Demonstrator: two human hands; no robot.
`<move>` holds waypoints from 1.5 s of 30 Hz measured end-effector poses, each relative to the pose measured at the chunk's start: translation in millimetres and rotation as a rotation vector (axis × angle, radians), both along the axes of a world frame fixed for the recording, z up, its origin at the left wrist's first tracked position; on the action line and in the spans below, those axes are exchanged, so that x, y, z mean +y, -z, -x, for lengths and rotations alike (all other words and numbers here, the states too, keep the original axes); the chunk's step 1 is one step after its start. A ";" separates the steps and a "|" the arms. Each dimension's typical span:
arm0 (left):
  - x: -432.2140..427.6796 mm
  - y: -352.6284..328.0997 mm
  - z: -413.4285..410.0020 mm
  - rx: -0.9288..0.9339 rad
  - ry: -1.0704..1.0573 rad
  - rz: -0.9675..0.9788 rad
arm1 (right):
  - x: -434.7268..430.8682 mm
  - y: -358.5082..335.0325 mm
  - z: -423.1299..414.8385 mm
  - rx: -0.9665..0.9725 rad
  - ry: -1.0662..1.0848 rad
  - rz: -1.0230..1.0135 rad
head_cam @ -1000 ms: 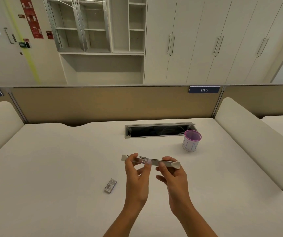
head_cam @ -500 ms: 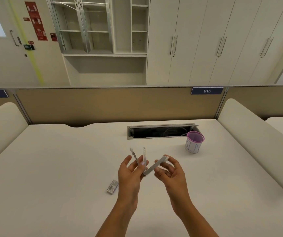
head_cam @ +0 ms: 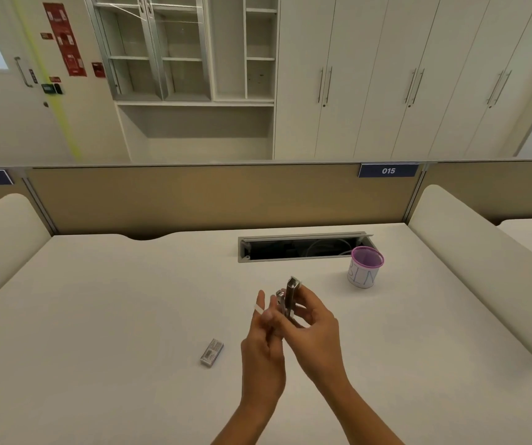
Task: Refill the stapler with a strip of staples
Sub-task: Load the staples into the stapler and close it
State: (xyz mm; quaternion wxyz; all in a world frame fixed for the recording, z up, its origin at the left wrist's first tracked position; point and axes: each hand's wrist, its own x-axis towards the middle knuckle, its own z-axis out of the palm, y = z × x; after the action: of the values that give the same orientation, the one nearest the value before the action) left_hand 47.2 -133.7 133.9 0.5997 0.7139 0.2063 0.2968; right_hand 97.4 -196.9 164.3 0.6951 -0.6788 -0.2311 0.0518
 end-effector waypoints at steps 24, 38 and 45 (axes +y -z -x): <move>14.9 10.9 -10.7 -0.015 0.096 -0.116 | 13.8 19.0 -9.4 -0.452 0.171 0.318; 27.7 31.9 -18.2 0.096 0.215 -0.115 | 18.2 44.4 -28.5 -0.217 0.091 0.238; 65.9 68.6 -11.3 0.461 0.267 -0.323 | 25.2 63.5 -49.5 -0.134 0.100 0.464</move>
State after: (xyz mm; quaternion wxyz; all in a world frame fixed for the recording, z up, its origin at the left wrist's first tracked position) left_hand 58.5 -67.7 65.3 0.4494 0.8694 0.1914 0.0748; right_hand 146.9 -171.7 100.8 0.5056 -0.8326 -0.2248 0.0241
